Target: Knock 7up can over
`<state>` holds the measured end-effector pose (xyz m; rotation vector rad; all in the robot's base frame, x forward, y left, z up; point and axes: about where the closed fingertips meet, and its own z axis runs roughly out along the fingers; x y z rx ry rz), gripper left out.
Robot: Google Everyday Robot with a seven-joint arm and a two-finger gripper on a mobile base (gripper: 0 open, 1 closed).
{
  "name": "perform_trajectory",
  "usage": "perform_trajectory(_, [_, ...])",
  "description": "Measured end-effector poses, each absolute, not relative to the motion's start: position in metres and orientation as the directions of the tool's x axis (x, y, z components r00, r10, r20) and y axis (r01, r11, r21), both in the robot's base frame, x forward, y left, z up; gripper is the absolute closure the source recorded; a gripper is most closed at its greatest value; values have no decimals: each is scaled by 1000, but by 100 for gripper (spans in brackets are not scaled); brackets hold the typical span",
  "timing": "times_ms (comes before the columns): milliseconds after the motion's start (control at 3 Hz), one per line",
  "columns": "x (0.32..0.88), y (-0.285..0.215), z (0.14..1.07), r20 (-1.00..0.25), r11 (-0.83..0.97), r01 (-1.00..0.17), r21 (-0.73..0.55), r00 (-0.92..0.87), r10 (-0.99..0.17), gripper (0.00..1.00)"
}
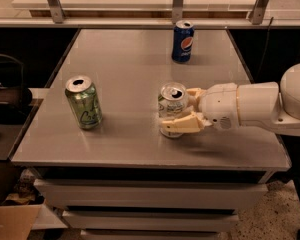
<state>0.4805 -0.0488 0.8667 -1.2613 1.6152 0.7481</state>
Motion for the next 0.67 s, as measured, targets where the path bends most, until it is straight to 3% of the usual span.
perform_trajectory(667, [479, -48, 872, -908, 276, -958, -83, -41, -416, 100])
